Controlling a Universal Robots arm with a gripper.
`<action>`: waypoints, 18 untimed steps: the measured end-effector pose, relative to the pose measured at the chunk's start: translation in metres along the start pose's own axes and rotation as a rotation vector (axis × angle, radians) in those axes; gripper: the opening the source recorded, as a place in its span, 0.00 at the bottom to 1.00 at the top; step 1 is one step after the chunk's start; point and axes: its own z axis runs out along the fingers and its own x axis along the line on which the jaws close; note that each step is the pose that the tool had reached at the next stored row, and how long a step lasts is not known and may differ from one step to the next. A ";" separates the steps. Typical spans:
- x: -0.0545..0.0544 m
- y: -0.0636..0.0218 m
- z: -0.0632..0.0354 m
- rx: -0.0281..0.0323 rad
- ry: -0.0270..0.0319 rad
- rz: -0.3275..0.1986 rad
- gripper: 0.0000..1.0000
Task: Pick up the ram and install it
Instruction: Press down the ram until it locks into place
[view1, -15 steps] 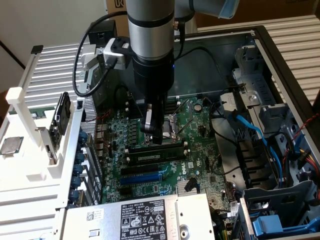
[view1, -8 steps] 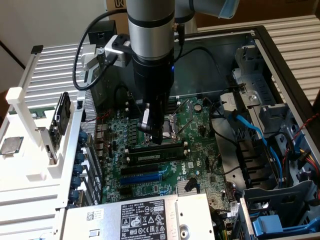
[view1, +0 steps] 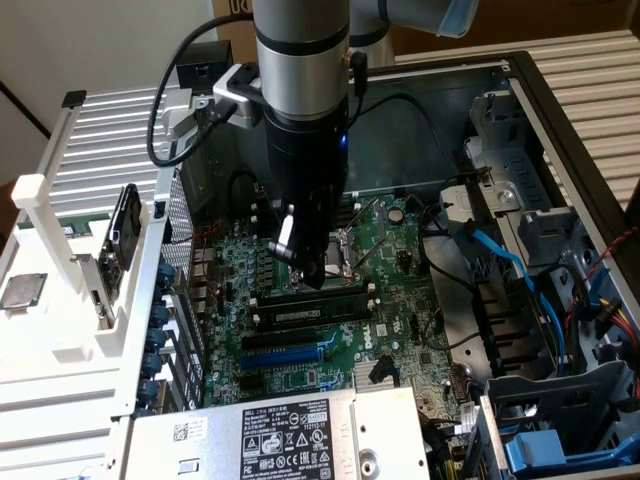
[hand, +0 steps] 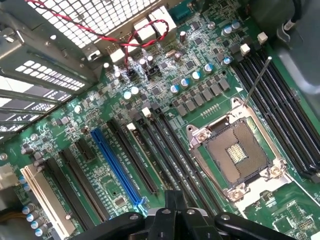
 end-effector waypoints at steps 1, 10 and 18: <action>0.000 0.0000 0.0000 -0.0006 -0.0001 0.014 0.10; 0.000 0.0000 0.0000 -0.0052 -0.0004 0.139 0.10; 0.000 0.0000 0.0000 -0.0090 -0.0003 0.248 0.10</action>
